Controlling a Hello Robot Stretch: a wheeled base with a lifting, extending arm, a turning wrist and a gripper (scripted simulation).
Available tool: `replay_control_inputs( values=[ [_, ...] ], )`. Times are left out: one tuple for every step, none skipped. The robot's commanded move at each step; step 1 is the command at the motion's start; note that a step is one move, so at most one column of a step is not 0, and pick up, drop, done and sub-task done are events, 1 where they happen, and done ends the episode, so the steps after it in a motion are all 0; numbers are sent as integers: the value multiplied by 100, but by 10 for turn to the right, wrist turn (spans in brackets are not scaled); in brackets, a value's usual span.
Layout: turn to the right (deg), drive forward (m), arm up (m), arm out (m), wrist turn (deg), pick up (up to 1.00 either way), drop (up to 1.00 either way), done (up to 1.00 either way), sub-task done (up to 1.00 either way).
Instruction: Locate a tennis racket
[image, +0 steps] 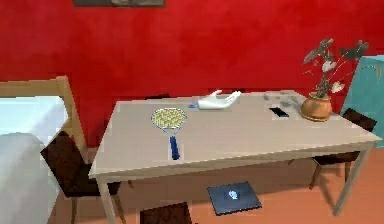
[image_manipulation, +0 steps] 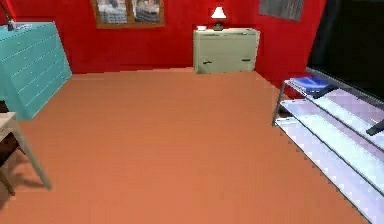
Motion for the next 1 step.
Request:
replay_control_inputs(
  values=[
    [0, 0, 0, 0, 0, 0, 0, 100, 0]
  ],
)
